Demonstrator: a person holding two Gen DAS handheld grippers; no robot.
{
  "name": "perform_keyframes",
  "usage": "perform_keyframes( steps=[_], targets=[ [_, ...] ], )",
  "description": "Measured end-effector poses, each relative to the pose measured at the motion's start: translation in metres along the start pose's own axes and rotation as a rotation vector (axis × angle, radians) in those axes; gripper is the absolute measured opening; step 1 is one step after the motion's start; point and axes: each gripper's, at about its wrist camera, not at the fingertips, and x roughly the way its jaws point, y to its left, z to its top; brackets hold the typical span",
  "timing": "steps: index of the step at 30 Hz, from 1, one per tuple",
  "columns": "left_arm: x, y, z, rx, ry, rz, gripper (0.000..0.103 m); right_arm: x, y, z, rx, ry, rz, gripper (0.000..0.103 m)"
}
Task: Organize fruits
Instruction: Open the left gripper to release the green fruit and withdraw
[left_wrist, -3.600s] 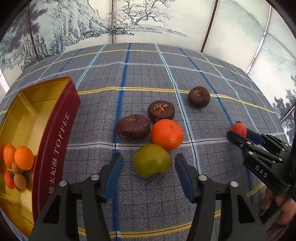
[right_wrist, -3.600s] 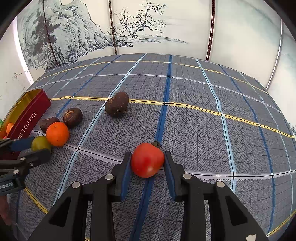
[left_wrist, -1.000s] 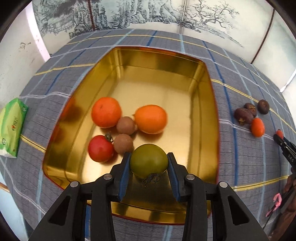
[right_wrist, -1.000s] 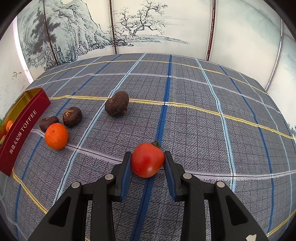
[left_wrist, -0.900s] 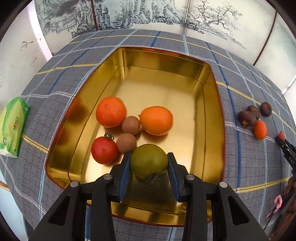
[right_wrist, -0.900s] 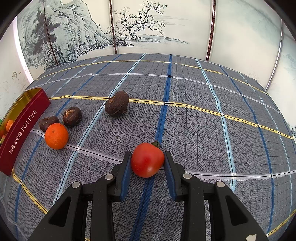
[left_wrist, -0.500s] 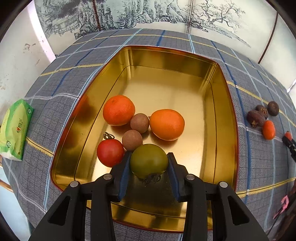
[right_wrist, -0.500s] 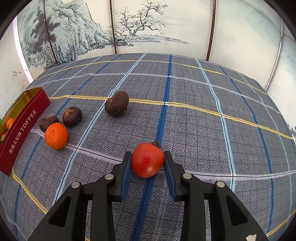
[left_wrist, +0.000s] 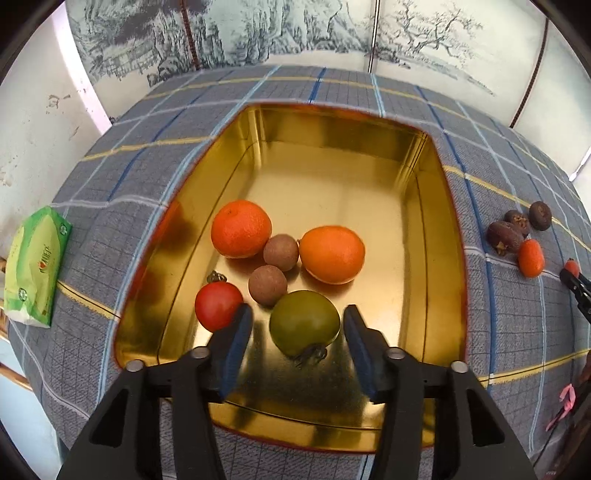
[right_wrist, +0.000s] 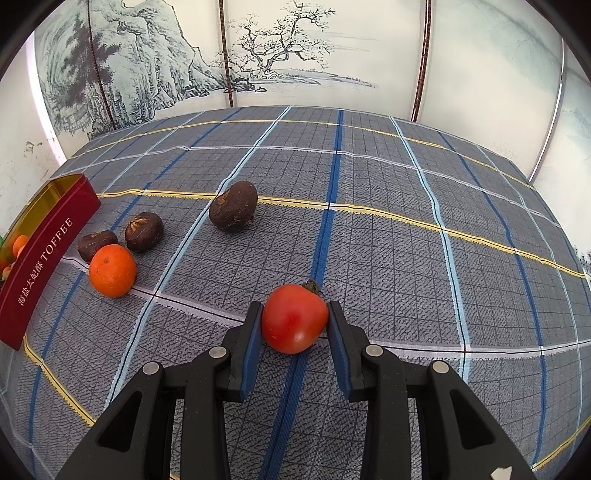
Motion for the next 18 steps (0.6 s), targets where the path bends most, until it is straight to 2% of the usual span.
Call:
perform_keyframes(
  steps=[3,5,6,10,13,18],
  targets=[
    [-0.011,0.002,0.000,0.000,-0.030,-0.007,0.064,0.000,0.000,0.000,0.000,0.000,-0.001,0.032],
    [-0.017,0.003,0.000,0.003,-0.052,-0.012,0.076,0.000,0.000,0.000,0.001,0.000,-0.002,0.032],
    [-0.021,0.003,0.000,0.009,-0.065,-0.007,0.078,0.001,0.000,-0.001,0.002,0.000,-0.003,0.032],
    [-0.031,0.006,-0.001,0.005,-0.089,-0.014,0.081,0.001,-0.001,-0.001,0.002,0.000,-0.006,0.032],
    [-0.040,0.009,-0.003,-0.007,-0.135,0.009,0.081,0.001,-0.001,-0.001,0.003,-0.001,-0.011,0.031],
    [-0.052,0.017,-0.007,-0.009,-0.186,-0.002,0.088,0.001,0.000,0.000,0.005,0.002,-0.030,0.031]
  ],
)
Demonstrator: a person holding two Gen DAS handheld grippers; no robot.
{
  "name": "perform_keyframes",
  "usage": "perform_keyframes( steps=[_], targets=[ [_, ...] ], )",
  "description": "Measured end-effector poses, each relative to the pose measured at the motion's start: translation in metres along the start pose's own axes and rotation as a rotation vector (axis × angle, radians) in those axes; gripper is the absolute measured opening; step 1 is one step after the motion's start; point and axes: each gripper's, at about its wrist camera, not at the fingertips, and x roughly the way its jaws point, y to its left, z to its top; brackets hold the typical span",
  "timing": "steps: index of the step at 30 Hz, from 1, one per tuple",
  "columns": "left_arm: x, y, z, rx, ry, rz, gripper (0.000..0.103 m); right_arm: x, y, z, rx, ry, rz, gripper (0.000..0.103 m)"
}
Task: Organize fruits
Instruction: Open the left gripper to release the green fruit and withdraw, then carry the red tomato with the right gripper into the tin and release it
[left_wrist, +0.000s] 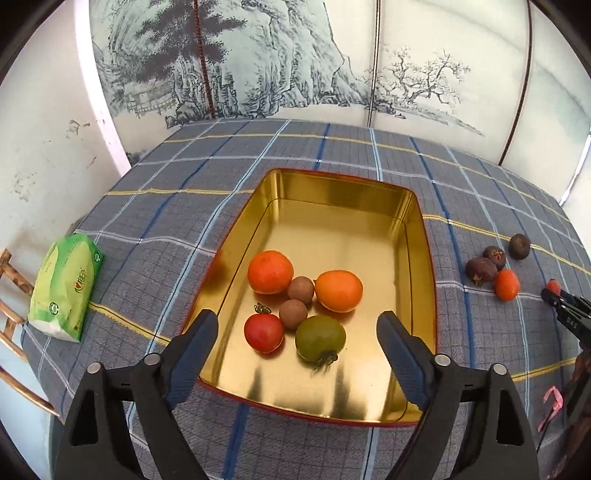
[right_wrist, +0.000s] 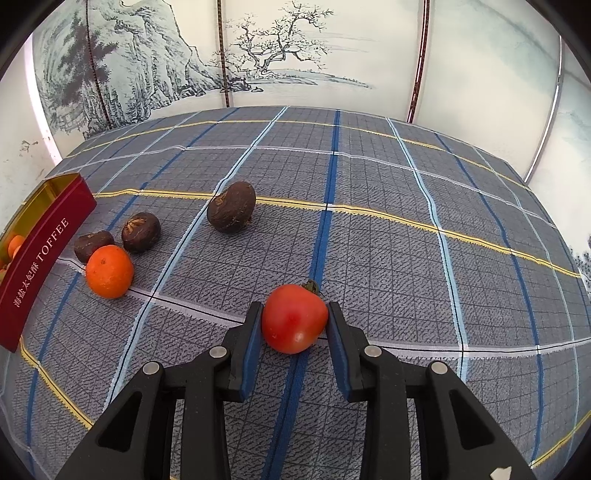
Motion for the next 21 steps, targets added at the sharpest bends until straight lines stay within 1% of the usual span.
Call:
perform_keyframes(
  steps=[6,11,14,19,21],
  targets=[
    [-0.007,0.010,-0.002,-0.036,-0.022,-0.019,0.092,-0.008,0.006,0.004,-0.004,-0.006,-0.017,0.031],
    [-0.008,0.020,-0.004,-0.070,-0.015,-0.032,0.093,-0.029,0.025,0.014,-0.032,-0.040,0.011,0.031],
    [-0.010,0.029,-0.005,-0.094,-0.003,-0.043,0.093,-0.042,0.049,0.021,-0.066,-0.066,0.070,0.031],
    [-0.016,0.047,-0.009,-0.124,-0.008,-0.011,0.094,-0.057,0.103,0.030,-0.153,-0.090,0.198,0.031],
    [-0.017,0.055,-0.012,-0.135,-0.004,0.009,0.094,-0.059,0.126,0.032,-0.189,-0.086,0.243,0.031]
  ],
)
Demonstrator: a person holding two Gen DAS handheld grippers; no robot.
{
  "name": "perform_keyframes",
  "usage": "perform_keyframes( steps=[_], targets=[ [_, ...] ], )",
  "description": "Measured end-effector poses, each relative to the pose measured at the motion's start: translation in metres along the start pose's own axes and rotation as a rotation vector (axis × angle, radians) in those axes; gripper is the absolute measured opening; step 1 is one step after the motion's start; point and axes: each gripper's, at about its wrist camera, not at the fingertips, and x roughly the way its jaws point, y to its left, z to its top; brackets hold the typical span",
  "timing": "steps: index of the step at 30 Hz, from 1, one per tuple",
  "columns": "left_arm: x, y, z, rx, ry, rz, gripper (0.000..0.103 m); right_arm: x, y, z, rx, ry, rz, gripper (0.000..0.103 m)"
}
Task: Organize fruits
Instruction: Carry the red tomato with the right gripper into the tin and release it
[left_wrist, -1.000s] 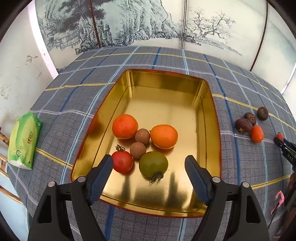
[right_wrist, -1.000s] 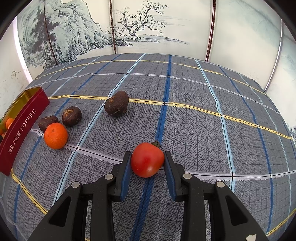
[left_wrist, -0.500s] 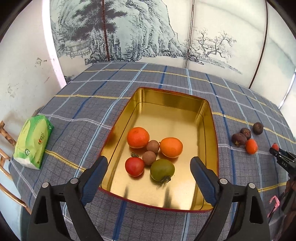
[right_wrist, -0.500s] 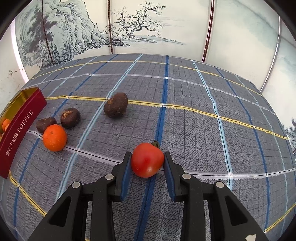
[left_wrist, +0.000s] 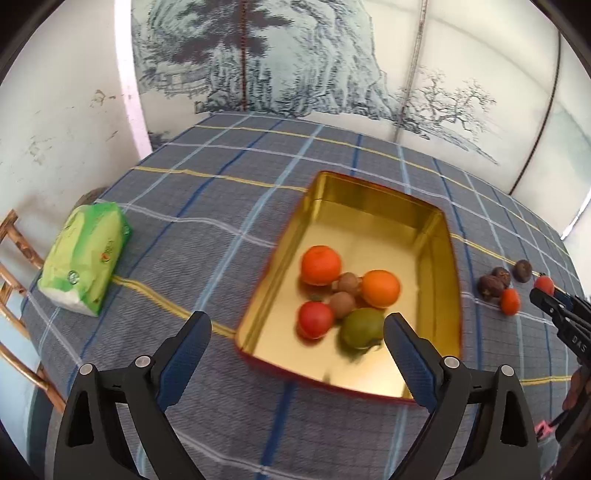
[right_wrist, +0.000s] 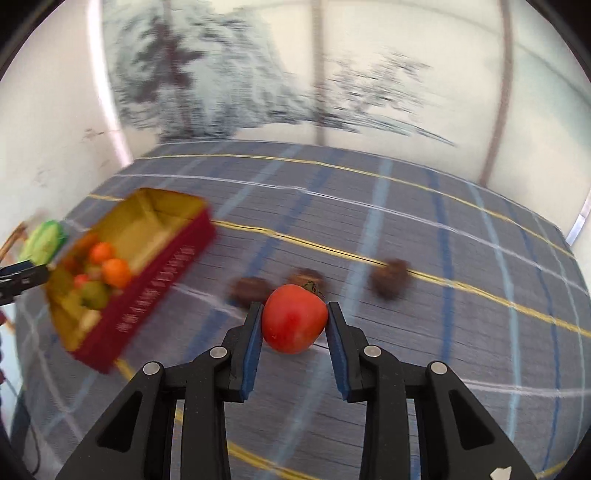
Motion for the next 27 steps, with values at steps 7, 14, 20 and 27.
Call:
perform_keyframes(
  steps=[7,14,20,27],
  targets=[
    [-0.005,0.030,-0.007,-0.053,-0.002,0.050,0.094,0.012,0.081,0.021,-0.135,0.006,0.142,0.031],
    [-0.008,0.055,-0.015,-0.101,0.012,0.098,0.094,0.041,0.138,0.033,-0.253,0.048,0.187,0.031],
    [-0.003,0.065,-0.020,-0.121,0.027,0.108,0.094,0.061,0.161,0.026,-0.315,0.096,0.132,0.031],
    [-0.006,0.064,-0.020,-0.112,0.017,0.086,0.094,0.077,0.171,0.022,-0.354,0.133,0.123,0.031]
  ],
)
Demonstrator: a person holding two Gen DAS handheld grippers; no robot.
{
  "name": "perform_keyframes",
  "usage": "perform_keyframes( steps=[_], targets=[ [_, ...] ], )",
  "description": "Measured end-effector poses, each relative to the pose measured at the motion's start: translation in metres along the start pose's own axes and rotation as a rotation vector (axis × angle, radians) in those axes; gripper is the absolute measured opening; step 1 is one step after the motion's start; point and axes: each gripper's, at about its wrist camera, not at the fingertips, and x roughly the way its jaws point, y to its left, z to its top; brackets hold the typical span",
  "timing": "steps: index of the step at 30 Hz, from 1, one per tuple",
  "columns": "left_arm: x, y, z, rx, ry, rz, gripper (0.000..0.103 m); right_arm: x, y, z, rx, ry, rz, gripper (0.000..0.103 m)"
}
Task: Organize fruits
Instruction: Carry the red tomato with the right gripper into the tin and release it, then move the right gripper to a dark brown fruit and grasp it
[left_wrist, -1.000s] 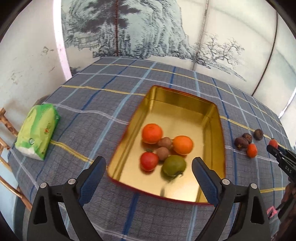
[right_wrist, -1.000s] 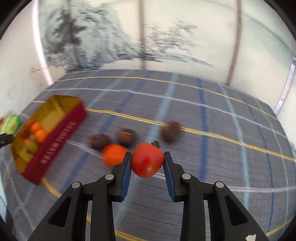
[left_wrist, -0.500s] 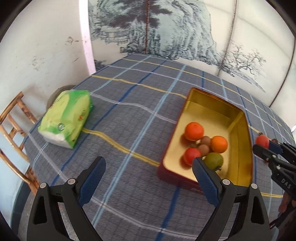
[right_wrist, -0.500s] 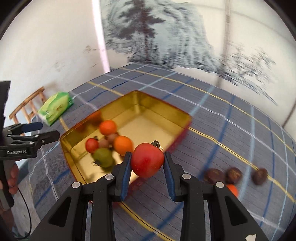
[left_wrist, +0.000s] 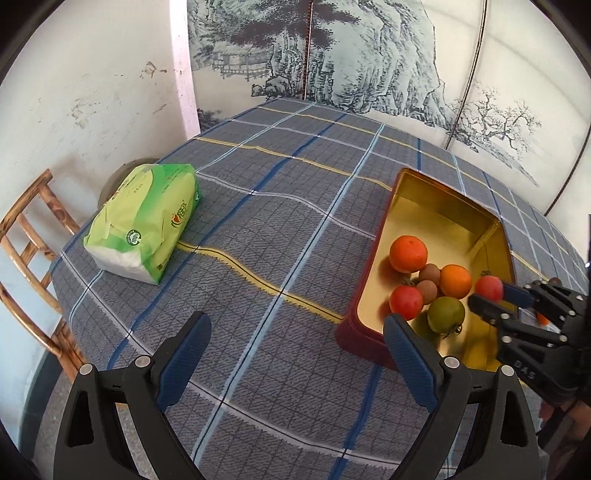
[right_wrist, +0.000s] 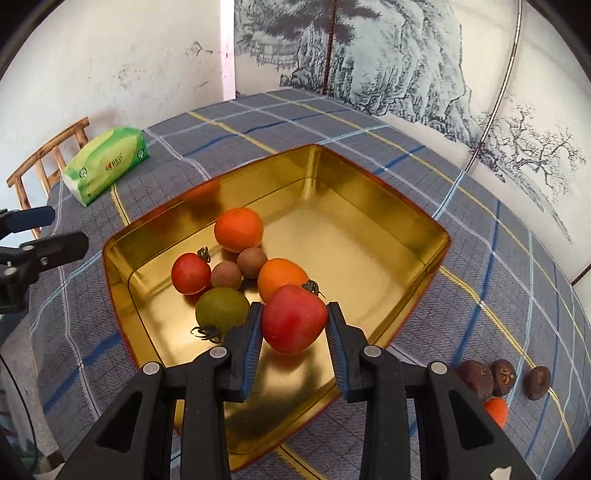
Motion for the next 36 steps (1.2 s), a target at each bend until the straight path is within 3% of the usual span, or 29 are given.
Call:
perform_keyframes(
  steps=[22,30,36],
  targets=[
    [0.002,-0.006,-0.001,0.020,0.019,-0.019,0.094,0.019,0.003,0.002,0.016,0.022,0.029,0.033],
    [-0.006,-0.015,0.001,0.040,-0.002,-0.029,0.094,-0.019,-0.007,-0.006,0.056,-0.060,0.051,0.046],
    [-0.009,-0.033,0.001,0.068,-0.006,-0.055,0.094,-0.056,-0.039,-0.026,0.107,-0.129,0.011,0.047]
  ],
)
